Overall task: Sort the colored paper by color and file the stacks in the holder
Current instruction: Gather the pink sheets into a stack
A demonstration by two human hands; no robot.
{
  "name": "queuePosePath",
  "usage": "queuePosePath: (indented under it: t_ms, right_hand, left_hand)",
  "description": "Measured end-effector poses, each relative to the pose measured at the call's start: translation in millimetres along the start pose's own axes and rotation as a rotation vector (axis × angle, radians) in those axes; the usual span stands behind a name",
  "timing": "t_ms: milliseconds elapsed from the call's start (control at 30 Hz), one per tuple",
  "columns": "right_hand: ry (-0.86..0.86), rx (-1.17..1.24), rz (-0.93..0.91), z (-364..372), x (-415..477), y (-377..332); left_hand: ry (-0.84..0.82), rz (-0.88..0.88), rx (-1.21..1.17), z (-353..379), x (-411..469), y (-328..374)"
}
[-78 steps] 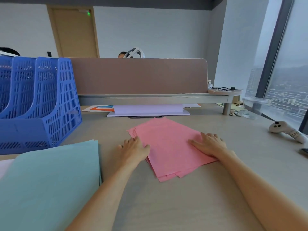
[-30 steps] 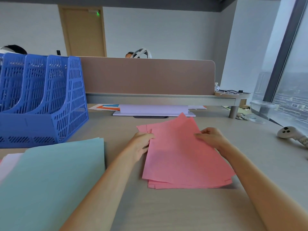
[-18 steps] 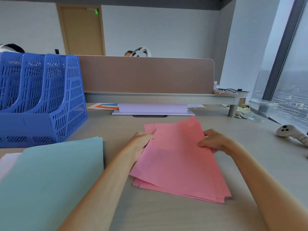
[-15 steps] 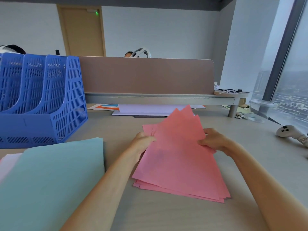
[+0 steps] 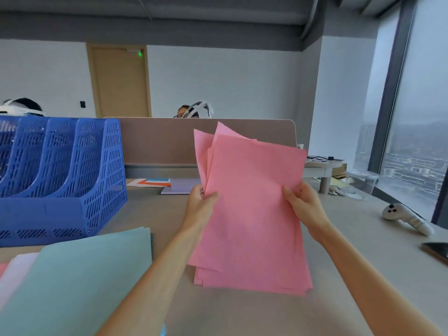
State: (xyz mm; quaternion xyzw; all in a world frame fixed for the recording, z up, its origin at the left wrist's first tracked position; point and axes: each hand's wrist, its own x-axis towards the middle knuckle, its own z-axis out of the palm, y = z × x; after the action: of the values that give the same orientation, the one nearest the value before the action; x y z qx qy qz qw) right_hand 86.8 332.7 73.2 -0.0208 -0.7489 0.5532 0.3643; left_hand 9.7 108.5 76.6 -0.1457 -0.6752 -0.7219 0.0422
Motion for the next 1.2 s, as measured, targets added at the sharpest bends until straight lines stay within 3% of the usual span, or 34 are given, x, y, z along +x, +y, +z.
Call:
queuePosePath:
  t_ms: [167,267,600,900,1033,1200]
  right_hand:
    - [0.11,0.101,-0.176,-8.6,-3.9,-57.8]
    - [0.122,0.059,-0.237,-8.7,-11.8,-80.3]
    - [0.023,-0.077,-0.087,-5.0,-46.6,-46.4]
    - [0.12,-0.088,-0.198,3.0,-44.3,-81.7]
    - [0.141,-0.03,-0.135,7.9,-57.6,-70.8]
    - [0.056,-0.094,0.017,16.8,-75.9,-38.5]
  left_hand:
    - [0.026,0.328,0.016,-6.0,-8.4,52.7]
    - [0.069,0.348,0.041,-7.6,-11.4,61.8]
    - [-0.003,0.192,0.31,-14.6,-41.5,32.7]
    - [0.033,0.514,0.333,-15.4,-60.7,66.8]
    - [0.005,0.427,0.281,-14.0,-68.3,52.8]
    - [0.019,0.278,0.386,-13.6,-70.0,14.1]
